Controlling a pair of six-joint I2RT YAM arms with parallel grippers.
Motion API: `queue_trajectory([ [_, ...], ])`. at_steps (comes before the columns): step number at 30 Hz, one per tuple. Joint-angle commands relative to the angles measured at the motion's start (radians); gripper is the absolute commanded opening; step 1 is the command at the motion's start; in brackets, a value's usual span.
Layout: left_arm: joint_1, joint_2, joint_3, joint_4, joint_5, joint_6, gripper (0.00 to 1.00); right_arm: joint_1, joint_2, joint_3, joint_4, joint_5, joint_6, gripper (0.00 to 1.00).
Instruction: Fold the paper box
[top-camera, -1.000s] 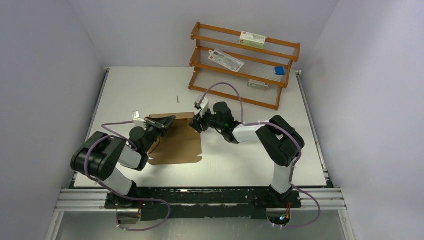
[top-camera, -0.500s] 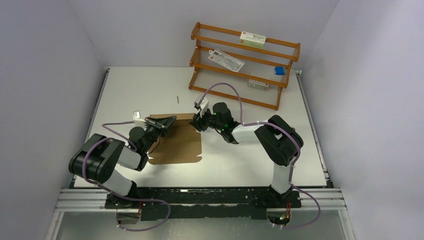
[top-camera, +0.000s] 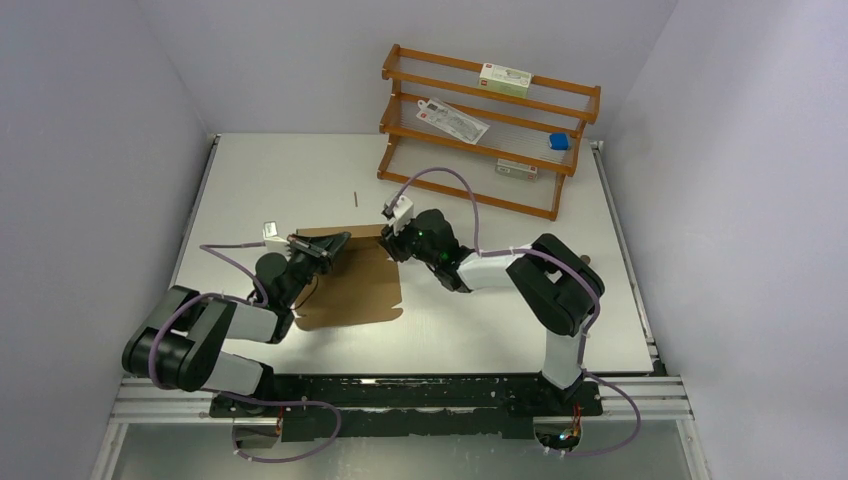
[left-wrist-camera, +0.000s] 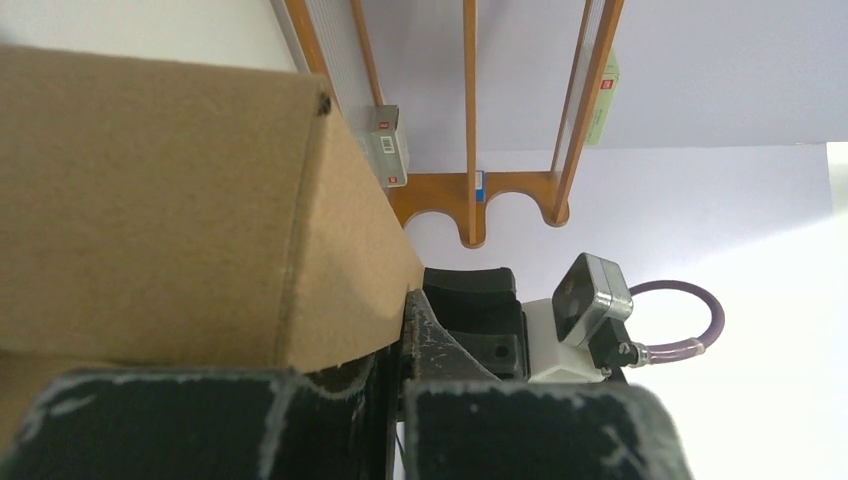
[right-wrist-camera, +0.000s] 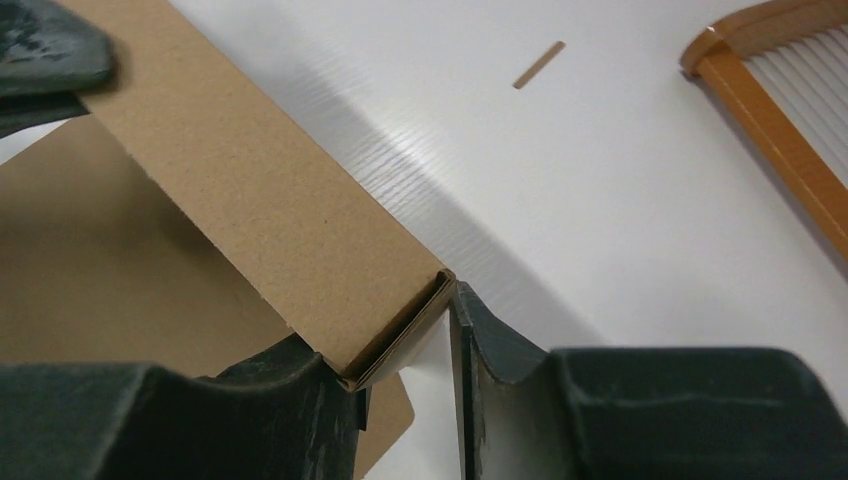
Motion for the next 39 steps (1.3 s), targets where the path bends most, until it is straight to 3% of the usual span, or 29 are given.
queue_trajectory([
  [1,-0.016,-0.029,-0.03,0.017,0.097,0.01,0.06,-0.024,0.002,0.032,-0.05,0.306,0.032,0.18],
  [6,-0.023,-0.009,-0.039,0.032,0.105,0.01,0.1,-0.017,0.01,0.062,-0.08,0.341,0.049,0.12],
  [11,-0.015,-0.02,-0.024,-0.015,0.139,0.062,0.37,-0.019,0.019,0.1,-0.145,0.262,0.002,0.06],
  [16,-0.01,-0.146,0.066,-0.296,0.196,0.234,0.63,-0.027,0.026,0.124,-0.214,0.152,-0.049,0.03],
  [21,-0.002,-0.285,0.309,-0.837,0.133,0.562,0.81,-0.043,0.029,0.141,-0.268,0.047,-0.086,0.02],
  [25,0.009,-0.274,0.499,-1.096,0.087,0.747,0.83,-0.054,0.034,0.152,-0.302,-0.009,-0.111,0.02],
  [28,0.021,-0.253,0.592,-1.186,0.051,0.823,0.82,-0.056,0.033,0.156,-0.319,-0.041,-0.136,0.02],
  [34,0.065,-0.113,0.677,-1.185,0.187,0.864,0.8,-0.057,0.025,0.145,-0.315,-0.092,-0.158,0.04],
  [39,0.061,0.01,0.672,-1.056,0.369,0.817,0.87,-0.057,0.029,0.147,-0.319,-0.113,-0.163,0.06],
])
